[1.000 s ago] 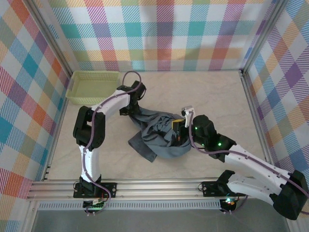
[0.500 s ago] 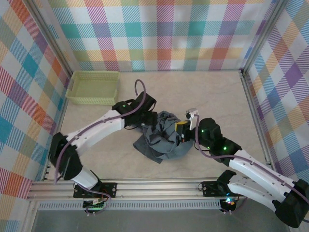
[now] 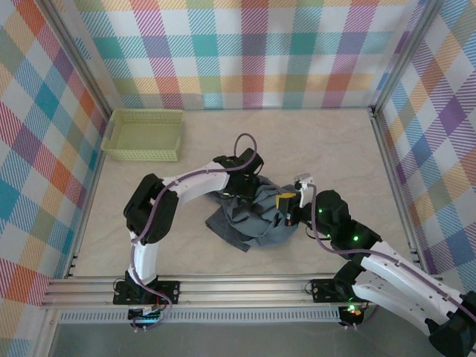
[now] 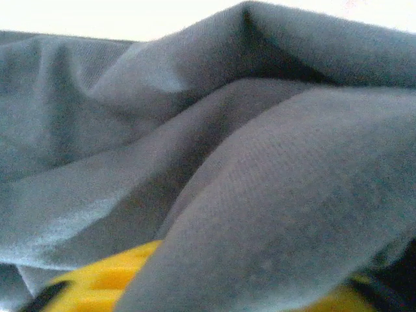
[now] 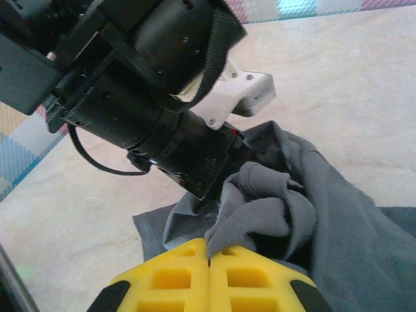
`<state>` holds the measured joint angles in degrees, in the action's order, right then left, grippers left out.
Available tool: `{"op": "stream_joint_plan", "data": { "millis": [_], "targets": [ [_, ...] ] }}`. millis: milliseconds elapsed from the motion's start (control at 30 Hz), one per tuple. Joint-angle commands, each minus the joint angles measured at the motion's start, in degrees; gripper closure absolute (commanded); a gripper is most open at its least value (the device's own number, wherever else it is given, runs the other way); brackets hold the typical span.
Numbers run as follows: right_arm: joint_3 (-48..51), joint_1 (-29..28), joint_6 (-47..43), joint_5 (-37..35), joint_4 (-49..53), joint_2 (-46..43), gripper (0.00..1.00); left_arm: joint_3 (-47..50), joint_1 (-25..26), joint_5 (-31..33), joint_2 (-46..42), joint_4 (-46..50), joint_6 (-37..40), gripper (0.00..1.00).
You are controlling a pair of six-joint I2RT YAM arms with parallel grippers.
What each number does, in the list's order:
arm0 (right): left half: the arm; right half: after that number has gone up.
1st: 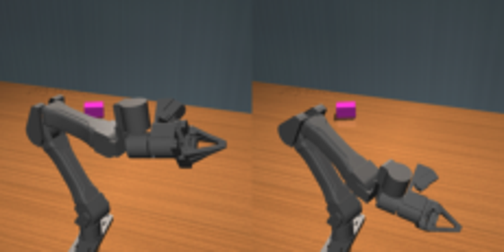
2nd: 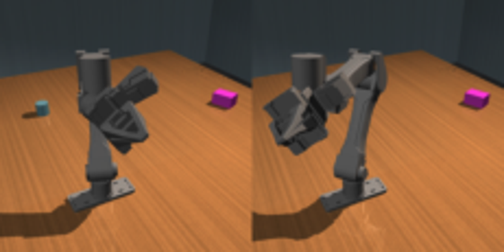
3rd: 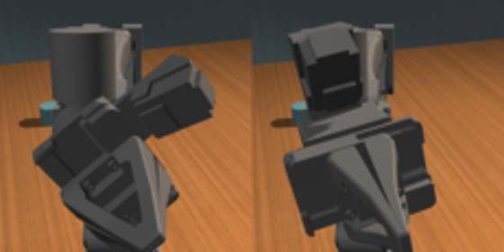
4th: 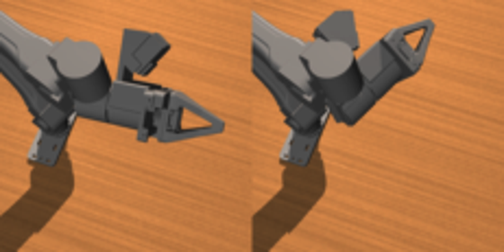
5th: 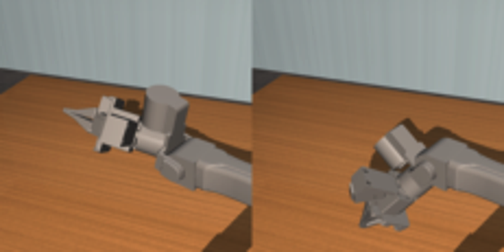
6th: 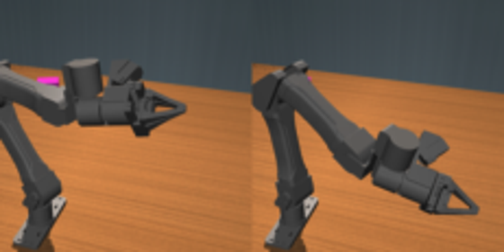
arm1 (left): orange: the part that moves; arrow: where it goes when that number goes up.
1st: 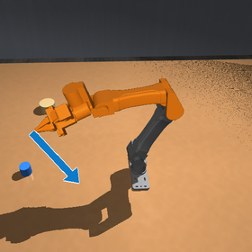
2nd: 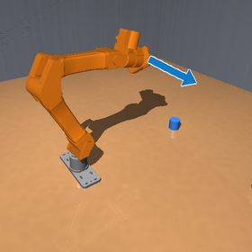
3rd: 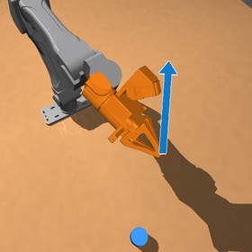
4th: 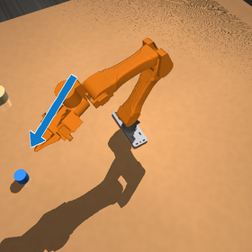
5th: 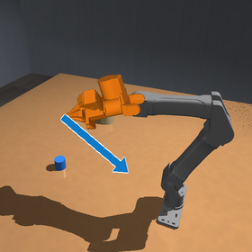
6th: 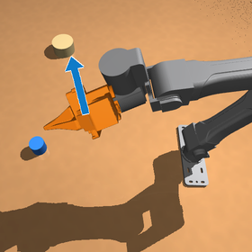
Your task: Fold the inside-out t-shirt
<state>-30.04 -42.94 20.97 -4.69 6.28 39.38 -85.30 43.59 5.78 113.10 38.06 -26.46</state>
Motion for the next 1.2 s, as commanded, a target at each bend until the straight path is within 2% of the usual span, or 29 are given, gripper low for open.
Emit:
{"op": "stream_joint_plan", "data": {
  "millis": [0, 100, 233, 333, 433, 600, 633, 700, 733, 867, 933, 1033, 1167],
  "targets": [
    [-0.08, 0.37, 1.73, -9.11, 5.98, -3.01, 1.00, 0.71, -1.91, -0.76, -5.18, -2.22, -2.20, 0.93],
    [-2.28, 3.09, 1.97, -13.43, 10.16, -5.39, 1.00, 4.70, -4.81, -2.72, -12.72, -6.14, -3.53, 1.00],
    [-7.77, 6.83, 0.28, -13.54, 12.59, -7.08, 1.00, 12.01, -10.91, -8.82, -23.53, -13.98, -7.89, 1.00],
    [-9.42, 7.66, -0.20, -15.53, 13.40, -7.85, 1.00, 17.73, -14.06, -10.22, -30.63, -17.72, -11.01, 1.00],
    [-7.52, 7.96, 1.60, -16.05, 14.64, -7.26, 1.00, 21.18, -14.83, -12.05, -33.68, -18.50, -11.81, 1.00],
    [0.16, 8.09, 9.02, -12.56, 13.83, -1.50, 1.00, 25.65, -13.03, -19.38, -31.05, -21.63, -11.64, 1.00],
    [0.95, 8.05, 10.01, -12.02, 13.49, -0.12, 0.95, 25.95, -12.11, -19.41, -30.19, -21.70, -11.20, 1.00],
    [1.55, 8.09, 10.57, -10.88, 13.20, 2.89, 0.75, 26.35, -9.90, -19.66, -28.23, -21.65, -10.52, 1.00],
    [1.19, 8.05, 10.67, -10.91, 13.50, 3.84, 0.68, 26.60, -9.26, -19.71, -27.46, -23.15, -10.46, 1.00],
    [-4.08, 8.05, 7.18, -9.81, 16.67, 8.00, 0.23, 27.90, -7.42, -19.36, -25.98, -25.55, -11.14, 1.00],
    [-7.15, 7.43, 4.44, -7.83, 17.77, 10.36, 0.15, 28.22, -7.21, -19.04, -25.91, -26.06, -11.35, 1.00],
    [-10.97, 4.95, 2.53, -6.01, 18.53, 15.58, 0.09, 28.26, -7.08, -18.79, -26.33, -26.53, -11.51, 1.00],
    [-14.83, -0.53, 3.62, -10.06, 19.33, 23.82, 0.05, 28.31, -6.95, -18.62, -26.95, -26.56, -11.64, 1.00]
  ]
}}
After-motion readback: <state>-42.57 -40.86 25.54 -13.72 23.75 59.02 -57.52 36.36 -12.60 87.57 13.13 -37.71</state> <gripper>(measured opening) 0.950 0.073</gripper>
